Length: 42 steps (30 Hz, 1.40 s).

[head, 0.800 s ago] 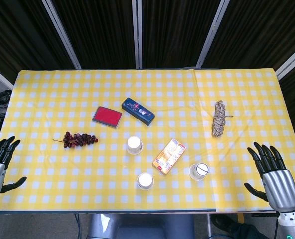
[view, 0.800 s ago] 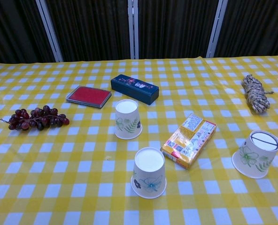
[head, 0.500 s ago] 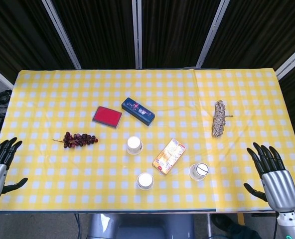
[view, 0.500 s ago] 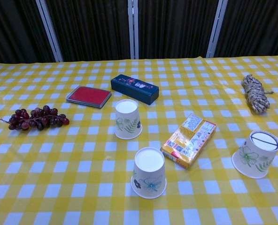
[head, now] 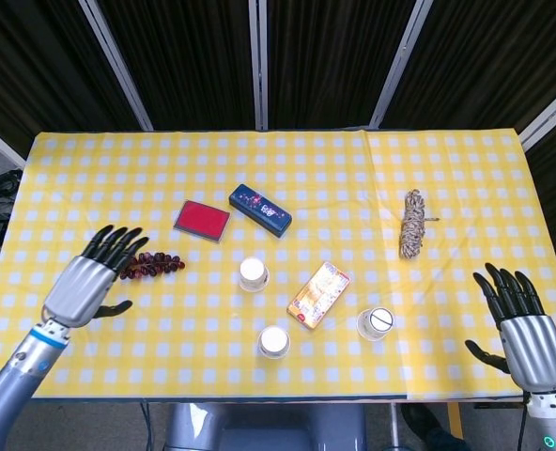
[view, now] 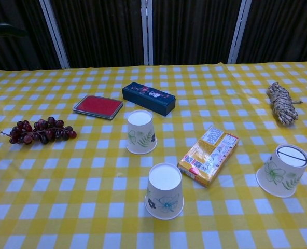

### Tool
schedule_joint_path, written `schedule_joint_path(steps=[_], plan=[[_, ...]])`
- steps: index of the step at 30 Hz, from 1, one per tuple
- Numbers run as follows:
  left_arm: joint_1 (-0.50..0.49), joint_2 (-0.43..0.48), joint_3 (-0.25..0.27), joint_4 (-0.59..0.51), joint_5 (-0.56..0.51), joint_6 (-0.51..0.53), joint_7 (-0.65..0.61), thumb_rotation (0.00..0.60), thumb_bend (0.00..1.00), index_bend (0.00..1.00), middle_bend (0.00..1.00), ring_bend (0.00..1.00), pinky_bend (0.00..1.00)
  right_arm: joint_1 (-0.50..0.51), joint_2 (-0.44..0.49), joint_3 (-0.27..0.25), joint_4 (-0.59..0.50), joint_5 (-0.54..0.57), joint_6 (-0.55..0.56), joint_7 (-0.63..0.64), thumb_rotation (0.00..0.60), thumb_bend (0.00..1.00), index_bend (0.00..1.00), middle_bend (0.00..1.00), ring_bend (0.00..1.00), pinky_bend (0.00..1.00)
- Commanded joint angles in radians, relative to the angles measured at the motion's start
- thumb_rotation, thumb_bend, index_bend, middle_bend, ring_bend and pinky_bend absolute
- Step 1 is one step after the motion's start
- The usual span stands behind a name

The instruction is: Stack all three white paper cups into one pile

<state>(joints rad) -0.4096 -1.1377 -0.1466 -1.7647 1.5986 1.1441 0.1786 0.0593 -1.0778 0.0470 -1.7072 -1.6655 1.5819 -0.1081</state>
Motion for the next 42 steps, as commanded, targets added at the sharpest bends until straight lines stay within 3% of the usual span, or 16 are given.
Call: schedule_joint_path(steps=[1, 7, 14, 19, 27, 34, 42], plan=[[-0.193, -0.113, -0.099, 0.053, -0.111, -0.220, 0.033, 0.600, 0.00, 0.05, 0.00, 0.00, 0.05, 0.003, -0.004, 0.006, 0.010, 0.016, -0.008, 0.001, 0.600, 0.00, 0.00, 0.00, 0.00, 0.00], [-0.353, -0.252, -0.125, 0.179, -0.164, -0.388, 0.017, 0.600, 0.00, 0.13, 0.07, 0.07, 0.14, 0.004, -0.005, 0.020, 0.020, 0.054, -0.014, 0.004, 0.600, 0.00, 0.00, 0.00, 0.00, 0.00], [-0.472, -0.389, -0.120, 0.321, -0.199, -0.484, 0.044, 0.600, 0.04, 0.21, 0.15, 0.14, 0.25, 0.007, -0.004, 0.033, 0.032, 0.099, -0.032, 0.004, 0.600, 0.00, 0.00, 0.00, 0.00, 0.00], [-0.515, -0.445, -0.111, 0.382, -0.212, -0.494, 0.077, 0.600, 0.12, 0.25, 0.19, 0.21, 0.32, 0.007, -0.003, 0.040, 0.040, 0.119, -0.036, 0.012, 0.600, 0.00, 0.00, 0.00, 0.00, 0.00], [-0.549, -0.503, -0.096, 0.446, -0.295, -0.495, 0.202, 0.600, 0.13, 0.29, 0.23, 0.24, 0.35, 0.006, 0.002, 0.042, 0.048, 0.129, -0.039, 0.029, 0.600, 0.00, 0.00, 0.00, 0.00, 0.00], [-0.562, -0.545, -0.087, 0.479, -0.365, -0.473, 0.257, 0.600, 0.14, 0.50, 0.44, 0.43, 0.58, 0.005, 0.004, 0.043, 0.049, 0.130, -0.036, 0.034, 0.600, 0.00, 0.00, 0.00, 0.00, 0.00], [-0.560, -0.532, -0.086, 0.457, -0.386, -0.430, 0.275, 0.600, 0.15, 0.56, 0.48, 0.47, 0.61, 0.004, 0.004, 0.044, 0.049, 0.131, -0.034, 0.033, 0.600, 0.00, 0.00, 0.00, 0.00, 0.00]])
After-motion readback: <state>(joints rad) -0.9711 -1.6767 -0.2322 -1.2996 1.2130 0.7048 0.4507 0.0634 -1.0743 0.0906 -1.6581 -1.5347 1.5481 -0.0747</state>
